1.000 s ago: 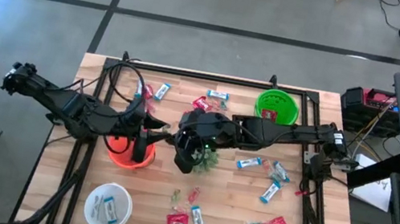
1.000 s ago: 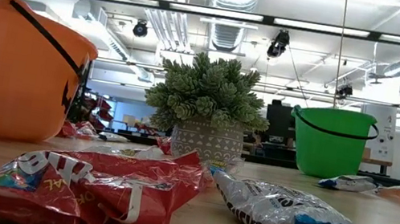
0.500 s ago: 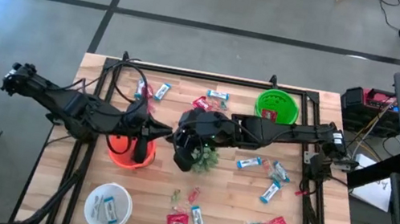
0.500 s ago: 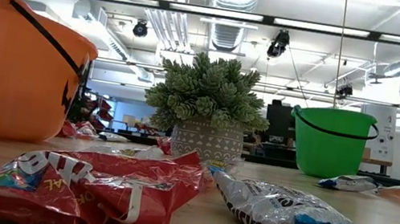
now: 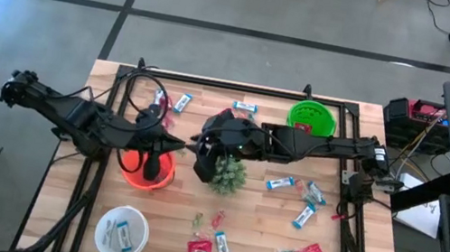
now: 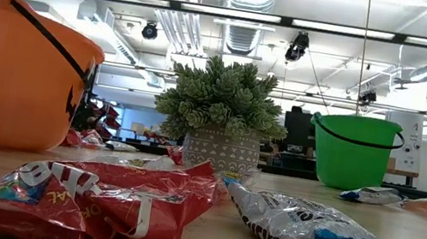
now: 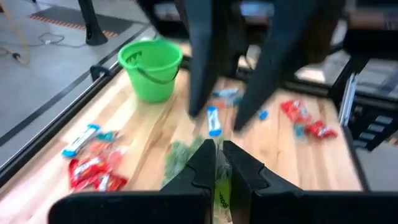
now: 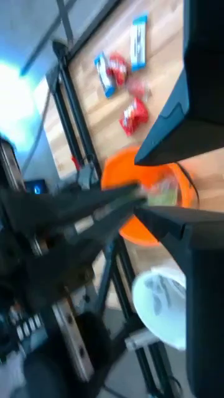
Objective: Sort candy
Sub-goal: Put the green gummy into the orange bucket
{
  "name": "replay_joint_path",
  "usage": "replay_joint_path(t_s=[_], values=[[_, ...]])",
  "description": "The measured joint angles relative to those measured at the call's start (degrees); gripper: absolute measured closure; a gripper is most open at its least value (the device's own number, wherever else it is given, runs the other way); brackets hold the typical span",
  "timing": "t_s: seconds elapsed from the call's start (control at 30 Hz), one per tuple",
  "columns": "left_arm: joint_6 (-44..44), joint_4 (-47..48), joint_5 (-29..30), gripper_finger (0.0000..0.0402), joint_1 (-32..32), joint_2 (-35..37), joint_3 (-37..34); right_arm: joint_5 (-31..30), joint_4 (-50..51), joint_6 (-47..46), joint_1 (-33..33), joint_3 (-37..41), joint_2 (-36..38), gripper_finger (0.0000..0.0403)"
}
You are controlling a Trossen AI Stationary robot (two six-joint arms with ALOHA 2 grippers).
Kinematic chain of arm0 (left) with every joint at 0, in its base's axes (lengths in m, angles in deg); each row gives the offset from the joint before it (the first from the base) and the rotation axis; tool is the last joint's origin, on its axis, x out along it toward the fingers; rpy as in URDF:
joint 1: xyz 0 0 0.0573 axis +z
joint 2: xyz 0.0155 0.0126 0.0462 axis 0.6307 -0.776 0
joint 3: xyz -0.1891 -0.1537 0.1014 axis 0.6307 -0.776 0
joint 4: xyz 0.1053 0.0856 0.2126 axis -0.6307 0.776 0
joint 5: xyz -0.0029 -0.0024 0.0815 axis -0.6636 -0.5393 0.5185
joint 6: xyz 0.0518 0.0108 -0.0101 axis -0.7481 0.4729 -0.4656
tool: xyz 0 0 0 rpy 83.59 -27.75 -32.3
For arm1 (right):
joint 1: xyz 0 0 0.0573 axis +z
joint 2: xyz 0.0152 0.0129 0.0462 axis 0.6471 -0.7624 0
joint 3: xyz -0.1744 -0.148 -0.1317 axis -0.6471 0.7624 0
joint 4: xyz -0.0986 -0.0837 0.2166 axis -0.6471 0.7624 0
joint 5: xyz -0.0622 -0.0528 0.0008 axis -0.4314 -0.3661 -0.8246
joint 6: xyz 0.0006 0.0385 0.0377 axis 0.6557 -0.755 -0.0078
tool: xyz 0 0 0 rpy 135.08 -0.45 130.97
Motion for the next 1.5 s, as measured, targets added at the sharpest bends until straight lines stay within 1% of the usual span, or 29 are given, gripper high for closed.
replay_joint_path(t_s=[0.13,0.23,0.3,0.37,0.47,0.6,0.7,0.8,0.9,1.07,1.37,1.5], values=[[0.76,6.69,0.0,0.0402,0.0,2.27,0.0,-0.9,1.11,0.02,-1.85,0.0,0.06,0.0258],[2.14,12.13,-0.01,0.0401,0.0,4.32,0.0,0.75,2.85,0.0,-3.98,0.0,0.08,0.0247],[2.91,15.63,-0.98,0.0401,0.02,5.76,0.0,2.09,4.21,0.01,-5.54,0.0,0.08,0.0246],[3.79,18.23,-1.65,0.0401,0.02,7.17,0.0,2.19,5.59,0.25,-7.12,0.0,0.08,0.0248],[5.07,21.37,-2.11,0.0401,0.02,8.82,0.0,2.9,6.99,2.58,-9.7,0.0,0.08,0.0252],[6.45,25.02,-3.35,0.0401,0.02,10.38,0.0,8.01,6.72,5.51,-13.7,0.0,0.08,0.0257],[7.28,27.69,-6.12,0.0401,0.02,11.03,0.0,11.13,6.5,7.33,-16.98,0.0,0.08,0.0256],[8.93,30.43,-9.01,0.0401,0.02,11.51,0.0,11.24,6.51,9.76,-20.04,0.0,0.08,0.0255],[11.68,31.9,-10.87,0.0401,0.02,11.63,0.0,11.32,6.53,11.67,-22.94,-0.02,0.08,0.0256],[17.2,33.9,-13.05,0.0401,0.0,11.54,-0.01,13.83,6.67,12.86,-27.47,-0.02,0.08,0.0256],[28.26,35.11,-13.1,0.0401,0.0,11.95,-0.02,13.93,6.64,14.18,-34.65,-0.02,0.11,0.0257],[29.89,35.2,-12.08,0.0401,0.04,11.79,-0.2,14.53,6.54,14.18,-37.52,-0.04,0.1,0.0255]])
